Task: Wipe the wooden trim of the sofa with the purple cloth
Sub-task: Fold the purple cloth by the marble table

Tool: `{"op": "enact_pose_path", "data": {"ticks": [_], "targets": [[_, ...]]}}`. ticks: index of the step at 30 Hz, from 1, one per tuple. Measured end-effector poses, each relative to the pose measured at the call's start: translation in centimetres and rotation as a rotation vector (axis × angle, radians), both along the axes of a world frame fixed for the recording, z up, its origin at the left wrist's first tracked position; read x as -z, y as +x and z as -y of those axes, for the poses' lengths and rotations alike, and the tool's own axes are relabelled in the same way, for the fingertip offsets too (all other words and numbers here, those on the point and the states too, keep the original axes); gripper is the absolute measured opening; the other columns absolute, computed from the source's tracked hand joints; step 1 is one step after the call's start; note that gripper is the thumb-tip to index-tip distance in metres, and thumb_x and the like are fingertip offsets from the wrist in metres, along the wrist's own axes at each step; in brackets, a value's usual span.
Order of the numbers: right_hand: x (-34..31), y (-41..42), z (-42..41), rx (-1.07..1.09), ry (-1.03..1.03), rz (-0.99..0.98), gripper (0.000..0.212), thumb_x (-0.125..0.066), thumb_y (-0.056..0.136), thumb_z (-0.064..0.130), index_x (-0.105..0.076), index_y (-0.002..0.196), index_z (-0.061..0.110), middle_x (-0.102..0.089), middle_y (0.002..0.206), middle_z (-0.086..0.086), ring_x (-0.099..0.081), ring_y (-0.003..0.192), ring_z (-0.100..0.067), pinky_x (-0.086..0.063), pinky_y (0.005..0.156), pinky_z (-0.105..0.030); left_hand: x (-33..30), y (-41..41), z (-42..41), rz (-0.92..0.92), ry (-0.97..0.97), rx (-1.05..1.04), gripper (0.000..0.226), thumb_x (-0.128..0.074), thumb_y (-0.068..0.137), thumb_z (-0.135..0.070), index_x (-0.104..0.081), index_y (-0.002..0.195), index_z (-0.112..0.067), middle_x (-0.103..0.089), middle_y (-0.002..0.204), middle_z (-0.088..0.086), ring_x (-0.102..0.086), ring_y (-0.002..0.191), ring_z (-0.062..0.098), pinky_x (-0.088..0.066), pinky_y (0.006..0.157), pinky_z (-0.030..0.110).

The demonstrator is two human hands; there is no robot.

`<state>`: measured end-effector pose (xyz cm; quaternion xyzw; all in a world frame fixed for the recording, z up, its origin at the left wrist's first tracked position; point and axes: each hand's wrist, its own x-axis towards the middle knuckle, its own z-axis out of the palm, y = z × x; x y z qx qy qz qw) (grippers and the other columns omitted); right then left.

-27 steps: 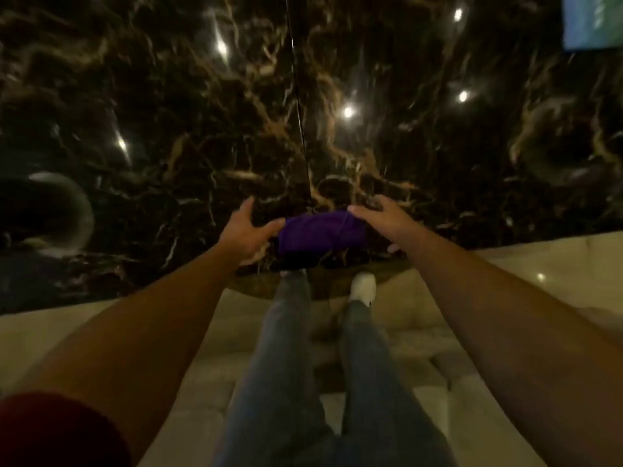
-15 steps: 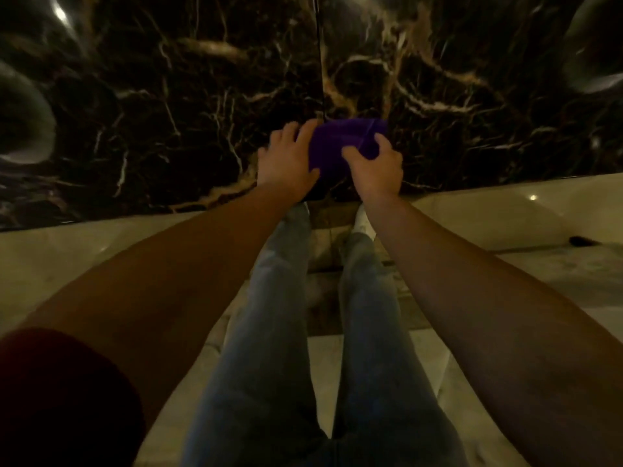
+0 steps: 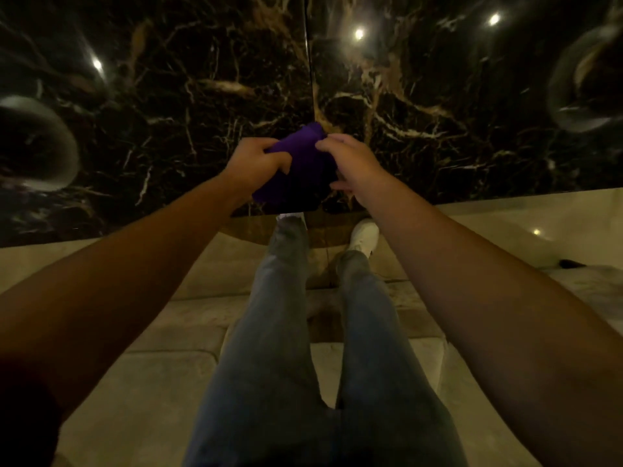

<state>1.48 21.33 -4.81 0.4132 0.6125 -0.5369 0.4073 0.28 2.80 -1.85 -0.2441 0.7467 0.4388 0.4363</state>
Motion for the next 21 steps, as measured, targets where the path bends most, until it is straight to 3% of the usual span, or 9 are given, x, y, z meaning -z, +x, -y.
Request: {"op": "enact_pose_path", "data": {"ticks": [2, 4, 6, 7, 10, 12, 13, 15, 21], "targets": [[-3.6, -0.5, -0.9, 0.027, -0.017, -0.057, 0.048, -0.07, 0.092, 0.041, -0.059, 0.138, 0.033, -0.056, 0.125, 0.004, -0.056, 0.107, -0.016, -0.054, 0.082, -0.038, -3.7, 0.3, -1.1, -0.025, 0.059, -0.054, 0.025, -0.068, 0.074, -0.014, -0.078, 0.096, -0.019, -0.075, 0.094, 0.007, -0.072, 0.093, 0.029, -0.061, 0.08, 0.045], [-6.9, -0.4, -1.1, 0.059, -0.02, -0.163, 0.045, -0.071, 0.094, 0.031, -0.061, 0.138, 0.028, -0.06, 0.117, 0.003, -0.058, 0.095, -0.006, -0.054, 0.072, -0.023, -7.6, 0.9, -1.7, -0.041, 0.09, -0.111, 0.027, -0.066, 0.078, -0.007, -0.076, 0.103, -0.006, -0.074, 0.1, 0.016, -0.07, 0.1, 0.035, -0.058, 0.089, 0.049], [-14.6, -0.4, -6.4, 0.111, 0.04, -0.334, 0.039, -0.07, 0.097, 0.018, -0.065, 0.135, 0.019, -0.066, 0.112, 0.001, -0.061, 0.089, -0.002, -0.049, 0.063, -0.009, -13.6, 1.0, -7.2, -0.166, 0.168, -0.172, 0.019, -0.064, 0.08, -0.002, -0.076, 0.089, -0.013, -0.074, 0.093, 0.015, -0.069, 0.093, 0.032, -0.056, 0.08, 0.042], [-14.7, 0.6, -5.1, 0.119, -0.036, -0.319, 0.035, -0.069, 0.098, 0.016, -0.067, 0.133, 0.017, -0.069, 0.114, -0.001, -0.063, 0.09, -0.003, -0.049, 0.066, -0.008, -14.2, 2.1, -6.2, -0.142, 0.138, -0.199, 0.022, -0.064, 0.081, -0.001, -0.074, 0.084, -0.02, -0.075, 0.085, 0.008, -0.07, 0.085, 0.025, -0.056, 0.072, 0.034], [-21.8, 2.9, -10.4, 0.122, -0.05, -0.391, 0.03, -0.069, 0.099, 0.024, -0.071, 0.128, 0.022, -0.073, 0.108, 0.01, -0.068, 0.089, 0.005, -0.052, 0.07, -0.013, -21.0, 3.4, -12.5, -0.232, 0.249, -0.276, 0.03, -0.063, 0.082, 0.001, -0.073, 0.079, -0.027, -0.073, 0.062, -0.004, -0.069, 0.06, 0.012, -0.055, 0.049, 0.022], [-29.1, 4.8, -16.1, 0.227, -0.023, -0.49, 0.018, -0.068, 0.098, 0.033, -0.075, 0.114, 0.035, -0.076, 0.096, 0.016, -0.071, 0.084, 0.003, -0.055, 0.066, -0.016, -27.8, 4.0, -19.0, -0.307, 0.376, -0.207, 0.032, -0.065, 0.08, 0.001, -0.075, 0.073, -0.028, -0.073, 0.064, -0.001, -0.069, 0.063, 0.019, -0.056, 0.055, 0.029], [-29.6, 4.9, -15.7, 0.255, -0.076, -0.46, 0.013, -0.069, 0.096, 0.037, -0.076, 0.107, 0.037, -0.078, 0.091, 0.016, -0.073, 0.08, 0.002, -0.056, 0.061, -0.016, -28.0, 4.0, -19.1, -0.293, 0.347, -0.209, 0.033, -0.066, 0.079, 0.0, -0.076, 0.069, -0.03, -0.073, 0.063, -0.002, -0.069, 0.063, 0.019, -0.055, 0.058, 0.031], [-36.4, 6.5, -20.7, 0.293, -0.03, -0.618, 0.019, -0.073, 0.09, 0.041, -0.074, 0.107, 0.032, -0.08, 0.089, 0.013, -0.075, 0.075, 0.0, -0.056, 0.056, -0.016, -34.2, 4.4, -24.5, -0.401, 0.456, -0.111, 0.033, -0.067, 0.078, -0.003, -0.077, 0.067, -0.032, -0.073, 0.063, -0.004, -0.069, 0.066, 0.019, -0.056, 0.063, 0.033], [-48.7, 7.7, -26.1, 0.375, 0.163, -0.981, 0.05, -0.088, 0.08, 0.035, -0.07, 0.124, 0.021, -0.078, 0.116, -0.006, -0.075, 0.107, -0.022, -0.061, 0.097, -0.047, -46.1, 3.6, -30.3, -0.63, 0.641, -0.007, 0.027, -0.07, 0.082, -0.008, -0.081, 0.08, -0.032, -0.079, 0.074, -0.004, -0.075, 0.066, 0.011, -0.058, 0.055, 0.024]]}}
